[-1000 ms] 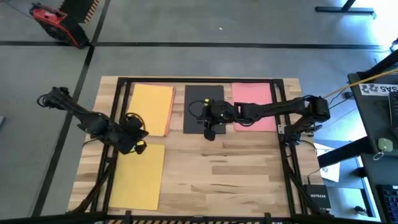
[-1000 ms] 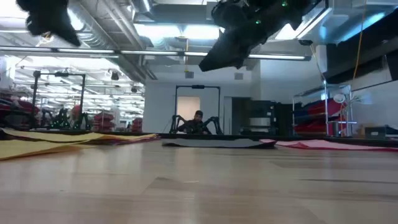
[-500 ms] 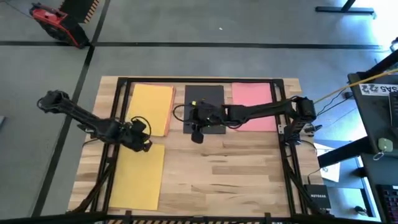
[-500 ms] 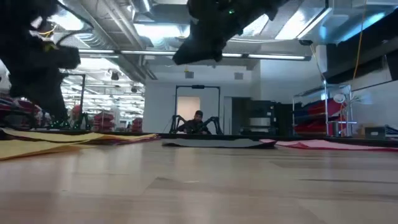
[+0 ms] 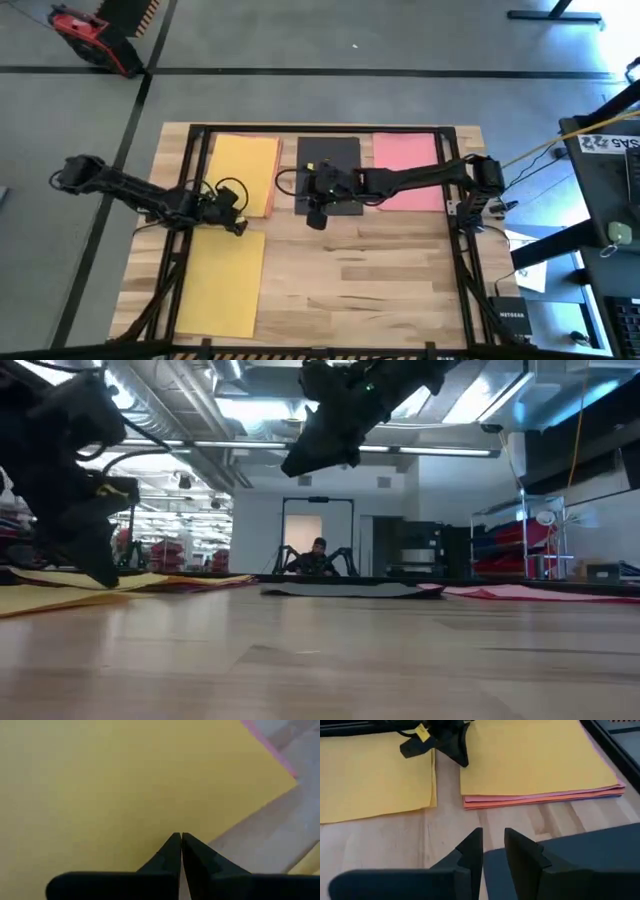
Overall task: Organize paper
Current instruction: Stack the yellow paper on top of the stacked yellow papers
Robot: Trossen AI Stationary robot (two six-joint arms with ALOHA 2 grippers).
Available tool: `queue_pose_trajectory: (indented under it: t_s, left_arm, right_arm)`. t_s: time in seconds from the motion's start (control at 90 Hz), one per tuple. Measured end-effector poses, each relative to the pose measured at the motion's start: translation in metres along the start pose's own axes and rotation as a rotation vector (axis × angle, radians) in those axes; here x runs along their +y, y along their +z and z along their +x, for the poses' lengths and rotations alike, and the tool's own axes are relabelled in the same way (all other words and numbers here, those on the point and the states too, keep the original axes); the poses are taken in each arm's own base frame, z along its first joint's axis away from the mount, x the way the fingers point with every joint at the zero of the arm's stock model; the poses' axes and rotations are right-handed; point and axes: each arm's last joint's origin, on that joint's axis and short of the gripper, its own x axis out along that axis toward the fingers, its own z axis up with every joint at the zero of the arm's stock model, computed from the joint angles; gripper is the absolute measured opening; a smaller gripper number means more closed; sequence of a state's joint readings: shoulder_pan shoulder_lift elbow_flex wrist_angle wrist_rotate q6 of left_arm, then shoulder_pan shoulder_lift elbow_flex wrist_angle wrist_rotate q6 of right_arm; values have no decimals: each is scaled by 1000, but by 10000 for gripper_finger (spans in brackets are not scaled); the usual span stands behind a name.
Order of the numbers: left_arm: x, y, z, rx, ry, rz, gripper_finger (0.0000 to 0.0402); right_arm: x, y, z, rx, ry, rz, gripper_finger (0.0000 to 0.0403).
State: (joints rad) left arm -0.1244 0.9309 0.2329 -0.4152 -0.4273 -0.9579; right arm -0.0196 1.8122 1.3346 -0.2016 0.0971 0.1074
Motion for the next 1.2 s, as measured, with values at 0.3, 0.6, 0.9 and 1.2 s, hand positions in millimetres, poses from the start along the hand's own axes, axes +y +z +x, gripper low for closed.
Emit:
queue_pose_trajectory:
  t_s: [0.3, 0.6, 0.9, 1.2]
  left_arm:
    - [-1, 8, 14, -39, -74, -18, 0]
    - [-9, 16, 18, -64, -162, -45, 0]
    - [-42, 32, -6, -92, -341, 32, 0]
    - [-64, 12, -52, -152, -523, 62, 0]
  right_arm:
    - [0, 0, 0, 2, 0, 0, 69]
    - [0, 0, 0, 2, 0, -3, 69]
    - [5, 1, 2, -18, 65, -65, 69]
    - [8, -19, 31, 64, 126, -92, 69]
